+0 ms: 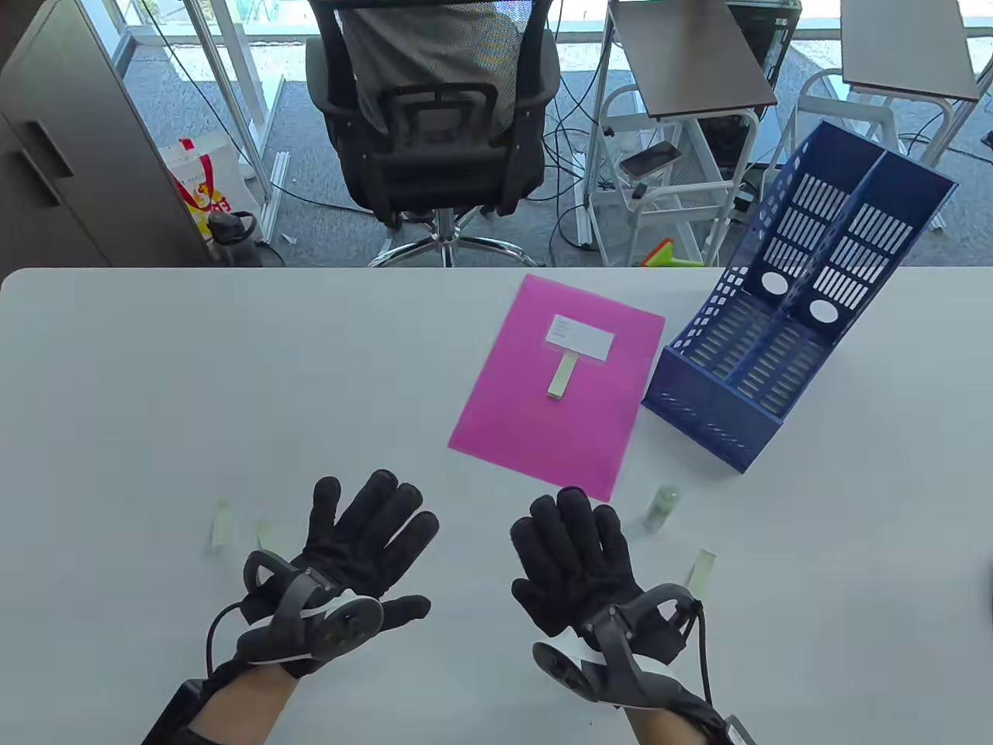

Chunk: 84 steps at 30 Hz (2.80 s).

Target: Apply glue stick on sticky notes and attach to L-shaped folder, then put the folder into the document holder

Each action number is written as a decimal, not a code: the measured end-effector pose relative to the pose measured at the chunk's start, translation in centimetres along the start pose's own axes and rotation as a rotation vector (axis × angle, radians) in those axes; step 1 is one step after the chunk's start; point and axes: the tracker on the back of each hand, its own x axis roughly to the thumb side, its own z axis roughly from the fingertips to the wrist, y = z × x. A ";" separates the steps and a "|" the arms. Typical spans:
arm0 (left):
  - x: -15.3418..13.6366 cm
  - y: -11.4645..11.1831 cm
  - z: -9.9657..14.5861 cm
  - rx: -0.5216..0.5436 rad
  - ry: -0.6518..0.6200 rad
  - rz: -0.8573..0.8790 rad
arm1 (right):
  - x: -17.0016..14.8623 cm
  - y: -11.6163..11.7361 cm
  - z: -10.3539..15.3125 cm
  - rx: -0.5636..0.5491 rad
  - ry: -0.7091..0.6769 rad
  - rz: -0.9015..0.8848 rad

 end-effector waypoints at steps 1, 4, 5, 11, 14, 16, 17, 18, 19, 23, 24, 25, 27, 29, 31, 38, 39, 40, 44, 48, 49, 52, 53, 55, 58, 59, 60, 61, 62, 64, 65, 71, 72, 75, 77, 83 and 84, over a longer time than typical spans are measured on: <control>0.0 0.1 0.1 0.009 0.001 0.000 | 0.0 0.1 0.0 0.005 0.001 -0.004; -0.2 0.4 0.1 0.019 0.011 0.003 | 0.0 0.4 0.0 0.031 0.010 0.000; -0.3 0.4 0.1 0.019 0.016 0.010 | 0.0 0.5 -0.1 0.046 0.017 -0.011; -1.3 0.3 0.0 -0.019 0.063 0.034 | 0.9 1.8 -1.5 0.254 0.123 -0.299; -1.7 0.1 -0.1 -0.037 0.082 0.053 | 2.0 2.6 -3.3 0.359 0.162 -0.418; -1.8 0.0 -0.1 -0.053 0.088 0.052 | 2.9 3.5 -5.1 0.432 0.194 -0.484; -1.8 0.0 -0.1 -0.061 0.087 0.051 | 3.2 4.1 -6.1 0.461 0.231 -0.496; -1.9 0.1 -0.1 -0.070 0.083 0.056 | 3.4 4.6 -6.8 0.470 0.257 -0.497; -2.0 0.1 0.0 -0.077 0.078 0.071 | 3.4 5.3 -7.7 0.478 0.299 -0.490; -2.0 0.2 0.1 -0.069 0.076 0.093 | 2.2 8.1 -10.6 0.511 0.466 -0.409; -2.0 0.1 0.0 -0.076 0.078 0.087 | 1.7 8.8 -11.1 0.511 0.516 -0.389; -2.0 0.1 0.0 -0.079 0.079 0.086 | 1.3 9.3 -11.4 0.515 0.543 -0.379; -2.0 -0.2 -0.1 -0.090 0.078 0.094 | 0.5 10.5 -12.0 0.539 0.599 -0.379; -1.8 -0.3 -0.2 -0.102 0.074 0.092 | -0.1 11.6 -12.4 0.589 0.640 -0.374; -1.7 -0.3 -0.3 -0.111 0.068 0.084 | -0.4 12.5 -12.5 0.660 0.669 -0.361; -1.8 -0.7 -0.5 -0.137 0.078 0.094 | -0.5 13.0 -12.6 0.706 0.625 -0.293; -1.9 -0.8 -0.5 -0.143 0.081 0.098 | -0.5 12.8 -12.5 0.696 0.601 -0.286; -1.9 -0.8 -0.6 -0.148 0.083 0.099 | -0.3 12.6 -12.3 0.700 0.571 -0.296; -2.0 -0.9 -0.6 -0.157 0.094 0.086 | 0.2 11.5 -10.8 0.708 0.443 -0.304; -2.4 -1.1 -0.6 -0.172 0.127 0.086 | 1.5 9.9 -8.4 0.692 0.313 -0.368; -2.5 -1.1 -0.5 -0.178 0.132 0.088 | 1.8 9.5 -7.9 0.693 0.279 -0.377; -2.7 -1.2 -0.5 -0.184 0.141 0.086 | 2.8 8.4 -6.6 0.710 0.181 -0.417; -2.6 -1.2 -0.5 -0.187 0.144 0.087 | 3.4 7.9 -6.0 0.722 0.139 -0.443; -2.6 -1.2 -0.5 -0.192 0.147 0.089 | 4.2 7.3 -5.1 0.730 0.090 -0.465; -2.4 -1.4 -0.5 -0.199 0.140 0.086 | 5.7 6.4 -3.7 0.747 0.004 -0.483; -2.3 -1.4 -0.6 -0.204 0.135 0.084 | 6.1 6.2 -3.4 0.751 -0.020 -0.486; -2.3 -1.4 -0.6 -0.208 0.131 0.084 | 6.3 6.1 -3.2 0.753 -0.031 -0.485; -2.3 -1.5 -0.6 -0.217 0.125 0.084 | 6.6 6.0 -2.9 0.750 -0.046 -0.477; -2.3 -1.5 -0.6 -0.229 0.119 0.090 | 6.7 5.9 -2.7 0.743 -0.054 -0.470; -2.3 -1.5 -0.6 -0.228 0.119 0.098 | 6.6 5.8 -2.8 0.743 -0.047 -0.481; -2.3 -1.5 -0.6 -0.226 0.119 0.096 | 6.5 5.8 -2.9 0.746 -0.036 -0.494; -2.5 -1.5 -0.3 -0.232 0.119 0.087 | 5.5 5.5 -3.5 0.773 0.024 -0.633; -2.7 -1.5 -0.3 -0.231 0.123 0.095 | 5.0 4.8 -3.7 0.715 0.047 -0.622; -2.8 -1.5 -0.4 -0.229 0.133 0.110 | 2.8 2.0 -4.2 0.471 0.114 -0.524; -2.7 -1.5 -0.4 -0.229 0.133 0.108 | 0.6 0.3 -4.2 0.282 0.207 -0.397; -2.5 -1.6 -0.5 -0.245 0.127 0.120 | -8.3 -0.1 -2.5 0.185 0.528 0.058; -2.5 -1.7 -0.6 -0.250 0.126 0.121 | -9.3 0.6 -2.1 0.201 0.569 0.045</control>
